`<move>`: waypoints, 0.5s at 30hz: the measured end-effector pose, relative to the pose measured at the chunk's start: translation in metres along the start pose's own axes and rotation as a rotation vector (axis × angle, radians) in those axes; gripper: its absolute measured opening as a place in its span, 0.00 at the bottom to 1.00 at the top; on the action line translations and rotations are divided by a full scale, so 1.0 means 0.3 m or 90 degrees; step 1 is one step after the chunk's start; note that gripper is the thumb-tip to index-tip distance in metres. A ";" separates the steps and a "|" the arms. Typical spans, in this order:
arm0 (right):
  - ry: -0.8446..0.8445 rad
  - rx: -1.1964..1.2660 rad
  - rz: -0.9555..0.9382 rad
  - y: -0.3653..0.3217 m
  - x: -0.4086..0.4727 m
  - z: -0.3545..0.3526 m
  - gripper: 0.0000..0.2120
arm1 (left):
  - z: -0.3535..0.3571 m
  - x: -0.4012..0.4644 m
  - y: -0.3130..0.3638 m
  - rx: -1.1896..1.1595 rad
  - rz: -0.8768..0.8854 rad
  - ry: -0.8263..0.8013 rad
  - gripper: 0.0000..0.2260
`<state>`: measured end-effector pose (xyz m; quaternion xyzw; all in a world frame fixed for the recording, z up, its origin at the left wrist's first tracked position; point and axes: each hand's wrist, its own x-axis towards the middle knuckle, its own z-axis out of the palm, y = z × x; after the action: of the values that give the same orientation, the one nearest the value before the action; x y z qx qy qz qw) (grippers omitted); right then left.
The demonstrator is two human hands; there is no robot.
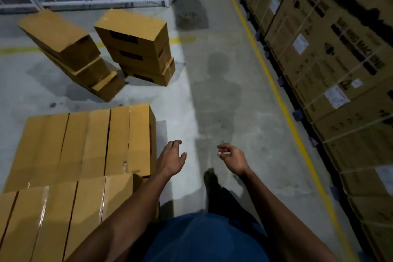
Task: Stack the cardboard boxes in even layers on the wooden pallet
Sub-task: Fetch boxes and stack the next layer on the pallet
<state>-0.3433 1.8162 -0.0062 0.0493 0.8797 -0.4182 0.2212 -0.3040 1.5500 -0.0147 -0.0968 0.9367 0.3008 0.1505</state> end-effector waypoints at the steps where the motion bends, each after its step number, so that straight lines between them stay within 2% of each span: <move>1: -0.008 -0.003 -0.004 -0.033 0.073 -0.005 0.12 | -0.019 0.057 0.001 -0.005 -0.014 0.009 0.22; 8: -0.097 -0.020 -0.084 -0.269 0.623 -0.060 0.11 | -0.175 0.457 0.008 -0.023 -0.103 0.070 0.23; 11: -0.133 -0.040 -0.109 -0.440 0.858 -0.121 0.11 | -0.291 0.639 0.021 -0.045 -0.156 0.111 0.23; 15: -0.177 -0.072 -0.177 -0.648 1.152 -0.167 0.10 | -0.438 0.868 0.051 -0.082 -0.172 0.187 0.24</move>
<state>-0.7236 1.6948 0.0115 -0.1435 0.8612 -0.3972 0.2828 -0.5812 1.4607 0.0066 -0.2734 0.9062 0.3196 0.0444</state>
